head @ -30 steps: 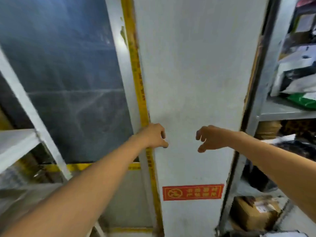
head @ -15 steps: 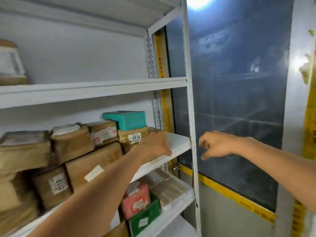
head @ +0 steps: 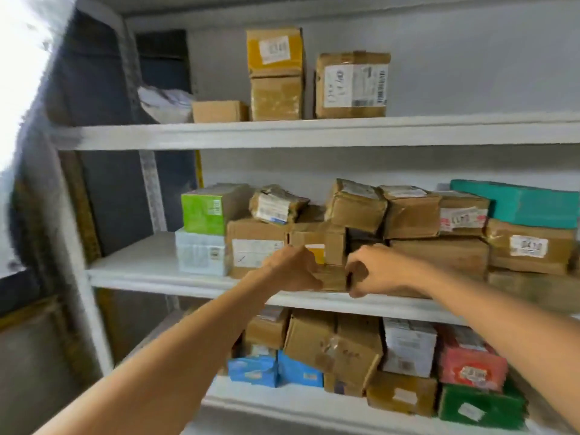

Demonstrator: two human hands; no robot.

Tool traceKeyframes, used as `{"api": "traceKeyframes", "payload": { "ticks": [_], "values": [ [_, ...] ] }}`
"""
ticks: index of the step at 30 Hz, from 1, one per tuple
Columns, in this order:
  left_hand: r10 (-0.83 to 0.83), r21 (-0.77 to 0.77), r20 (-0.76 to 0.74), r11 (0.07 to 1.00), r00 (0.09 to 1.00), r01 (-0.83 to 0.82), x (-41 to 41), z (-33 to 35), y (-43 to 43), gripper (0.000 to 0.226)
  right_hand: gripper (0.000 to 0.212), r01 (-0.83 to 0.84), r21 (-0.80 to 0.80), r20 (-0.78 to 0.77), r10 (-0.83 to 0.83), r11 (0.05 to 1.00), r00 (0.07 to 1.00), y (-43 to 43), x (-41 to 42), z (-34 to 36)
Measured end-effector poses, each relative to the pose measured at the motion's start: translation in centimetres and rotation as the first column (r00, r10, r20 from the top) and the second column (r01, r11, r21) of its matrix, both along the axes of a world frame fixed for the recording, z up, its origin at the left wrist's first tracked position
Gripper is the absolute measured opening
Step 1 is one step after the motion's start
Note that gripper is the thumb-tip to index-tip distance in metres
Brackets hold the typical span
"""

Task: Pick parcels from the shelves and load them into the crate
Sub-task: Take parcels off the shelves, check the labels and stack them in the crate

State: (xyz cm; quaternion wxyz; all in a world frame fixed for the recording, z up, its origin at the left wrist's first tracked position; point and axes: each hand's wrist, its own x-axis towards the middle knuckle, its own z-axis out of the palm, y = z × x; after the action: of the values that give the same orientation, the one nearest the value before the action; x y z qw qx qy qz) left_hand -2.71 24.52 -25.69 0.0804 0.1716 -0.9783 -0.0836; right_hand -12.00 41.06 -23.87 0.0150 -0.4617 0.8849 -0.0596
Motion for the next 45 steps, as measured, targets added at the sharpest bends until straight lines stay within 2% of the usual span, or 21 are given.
{"api": "traceKeyframes", "payload": {
  "ticks": [2,5,8,10,13,19,24,26,29,31,33,39,42,45],
  "values": [
    [0.11,0.061,-0.021,0.992,0.994,-0.109,3.6,-0.1,-4.2,0.032,0.064,-0.1,0.003,-0.013,0.1,0.995,0.995,-4.6,2.0,0.0],
    [0.248,0.108,-0.041,0.964,0.968,-0.243,8.4,-0.5,-9.7,0.029,0.058,-0.203,-0.023,0.005,0.204,0.979,0.979,-10.5,4.9,-0.3],
    [0.35,0.106,-0.075,0.934,0.934,-0.341,11.6,-0.5,-14.0,0.036,0.058,-0.233,-0.076,0.006,0.234,0.969,0.972,-15.3,6.9,-0.5],
    [0.388,0.111,-0.126,0.92,0.913,-0.375,12.6,-0.1,-16.4,0.038,0.054,-0.232,-0.167,0.023,0.239,0.958,0.971,-17.6,7.7,-0.5],
    [0.389,0.091,-0.174,0.921,0.905,-0.379,12.5,1.2,-19.2,0.042,0.046,-0.226,-0.269,0.039,0.245,0.936,0.969,-20.5,8.0,-0.5],
    [0.355,0.097,-0.322,0.934,0.878,-0.342,10.0,3.7,-24.2,0.046,0.031,-0.195,-0.415,-0.039,0.196,0.889,0.98,-25.4,6.5,0.9],
    [0.412,0.18,-0.375,0.911,0.83,-0.37,7.3,4.5,-27.4,0.045,0.033,-0.157,-0.532,-0.016,0.176,0.832,0.984,-29.4,4.6,2.5],
    [0.426,0.225,-0.374,0.903,0.824,-0.365,6.3,4.8,-28.5,0.044,0.043,-0.108,-0.553,0.021,0.144,0.826,0.989,-31.1,3.6,3.1],
    [0.416,0.307,-0.405,0.901,0.814,-0.308,4.8,5.4,-30.1,0.046,0.071,-0.001,-0.569,0.114,0.08,0.822,0.99,-33.7,2.2,3.5],
    [0.405,0.432,-0.445,0.878,0.799,-0.205,3.8,5.7,-31.0,0.043,0.06,0.042,-0.614,0.169,0.079,0.788,0.982,-35.4,1.3,3.5],
    [0.421,0.572,-0.469,0.814,0.776,-0.096,2.7,5.9,-31.7,0.041,0.046,0.113,-0.663,0.255,0.081,0.74,0.964,-36.8,0.6,3.3],
    [0.492,0.779,-0.455,0.624,0.742,0.064,1.6,4.9,-32.7,0.05,0.079,0.252,-0.64,0.49,0.133,0.726,0.861,-37.9,0.9,3.1],
    [0.467,0.807,-0.475,0.57,0.746,0.157,2.7,4.3,-32.5,0.058,0.082,0.298,-0.614,0.601,0.189,0.731,0.776,-37.3,1.7,3.1],
    [0.472,0.82,-0.495,0.532,0.73,0.212,4.2,3.9,-32.1,0.063,0.08,0.327,-0.622,0.64,0.221,0.712,0.736,-36.4,2.6,2.6]
  ]
}}
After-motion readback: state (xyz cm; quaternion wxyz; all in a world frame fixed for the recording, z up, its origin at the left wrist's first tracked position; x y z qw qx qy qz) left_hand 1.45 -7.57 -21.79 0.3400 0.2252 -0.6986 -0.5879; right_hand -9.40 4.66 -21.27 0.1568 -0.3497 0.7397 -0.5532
